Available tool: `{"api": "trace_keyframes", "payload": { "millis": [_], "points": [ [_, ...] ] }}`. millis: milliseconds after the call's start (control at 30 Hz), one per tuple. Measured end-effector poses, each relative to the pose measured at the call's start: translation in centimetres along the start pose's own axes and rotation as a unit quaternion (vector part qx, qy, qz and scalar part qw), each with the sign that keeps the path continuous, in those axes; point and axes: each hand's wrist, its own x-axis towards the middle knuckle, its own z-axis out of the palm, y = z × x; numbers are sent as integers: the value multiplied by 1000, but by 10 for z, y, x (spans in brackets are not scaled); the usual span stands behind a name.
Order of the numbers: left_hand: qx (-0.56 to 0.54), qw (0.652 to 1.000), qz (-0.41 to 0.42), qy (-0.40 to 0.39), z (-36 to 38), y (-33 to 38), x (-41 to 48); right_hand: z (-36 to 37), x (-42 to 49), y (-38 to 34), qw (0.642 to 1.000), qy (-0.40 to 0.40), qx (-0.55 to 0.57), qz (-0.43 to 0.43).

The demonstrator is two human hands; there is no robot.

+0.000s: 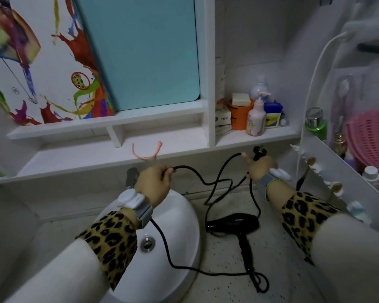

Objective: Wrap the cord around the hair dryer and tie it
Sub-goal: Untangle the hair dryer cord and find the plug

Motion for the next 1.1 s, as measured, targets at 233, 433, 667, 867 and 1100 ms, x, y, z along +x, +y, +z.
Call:
{"api": "trace_keyframes", "payload": {
  "millis": [233, 433, 667, 867, 1100],
  "points": [
    [107, 987, 120, -30, 39, -4, -4, 38, 21, 29, 980, 83, 177, -26],
    [283, 938, 146, -140, 84, -4, 17, 79, 48, 66, 997, 31, 54, -53],
    [310, 921, 154, -178, 124, -14, 35, 98, 89, 97, 995, -28, -66, -63],
    [281, 933, 111, -197, 143, -33, 53, 100, 106, 115, 972, -140, -165, -91],
    [263, 941, 104, -187, 162, -34, 70, 111, 69, 145, 981, -112, -151, -45]
  ]
}}
